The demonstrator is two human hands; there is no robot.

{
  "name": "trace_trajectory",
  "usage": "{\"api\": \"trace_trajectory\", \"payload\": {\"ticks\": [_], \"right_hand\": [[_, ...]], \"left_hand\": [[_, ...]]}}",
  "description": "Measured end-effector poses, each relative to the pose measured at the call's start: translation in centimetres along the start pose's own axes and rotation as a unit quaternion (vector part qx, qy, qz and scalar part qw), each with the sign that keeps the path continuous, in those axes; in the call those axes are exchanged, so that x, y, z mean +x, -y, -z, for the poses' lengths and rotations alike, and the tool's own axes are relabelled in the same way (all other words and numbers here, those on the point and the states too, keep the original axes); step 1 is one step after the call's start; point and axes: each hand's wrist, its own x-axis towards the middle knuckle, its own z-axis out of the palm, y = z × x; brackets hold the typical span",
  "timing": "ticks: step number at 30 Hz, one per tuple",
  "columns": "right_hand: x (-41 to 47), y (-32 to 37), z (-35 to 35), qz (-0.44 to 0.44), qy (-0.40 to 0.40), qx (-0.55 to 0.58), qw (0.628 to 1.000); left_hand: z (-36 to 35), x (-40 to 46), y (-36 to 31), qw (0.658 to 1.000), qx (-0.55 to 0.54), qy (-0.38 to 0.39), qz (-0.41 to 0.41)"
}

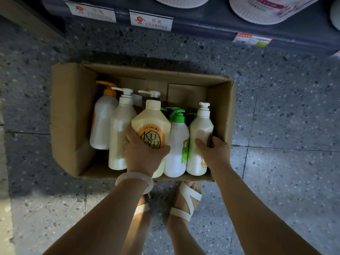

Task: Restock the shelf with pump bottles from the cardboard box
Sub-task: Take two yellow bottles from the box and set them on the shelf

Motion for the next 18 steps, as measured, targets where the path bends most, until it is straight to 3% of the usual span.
{"api": "trace_trajectory", "payload": {"ticks": [5,15,18], "right_hand": [[-0.6,0.5,-0.2,-0.025,0.055,0.071,0.996],[1.5,0.3,-0.5,-0.07,0.122,0.093,0.986],[1.8,-0.3,0.3,-0.08,0.187,0.102,0.974]], "left_hand": [[0.1,-0.7,0.2,1.0,0.017,-0.015,-0.007],[-0.3,-0.3,0.4,0.999,0.044,-0.012,-0.019],[-0.7,-0.5,0.1,0.999,0.039,-0.01,-0.007]]}}
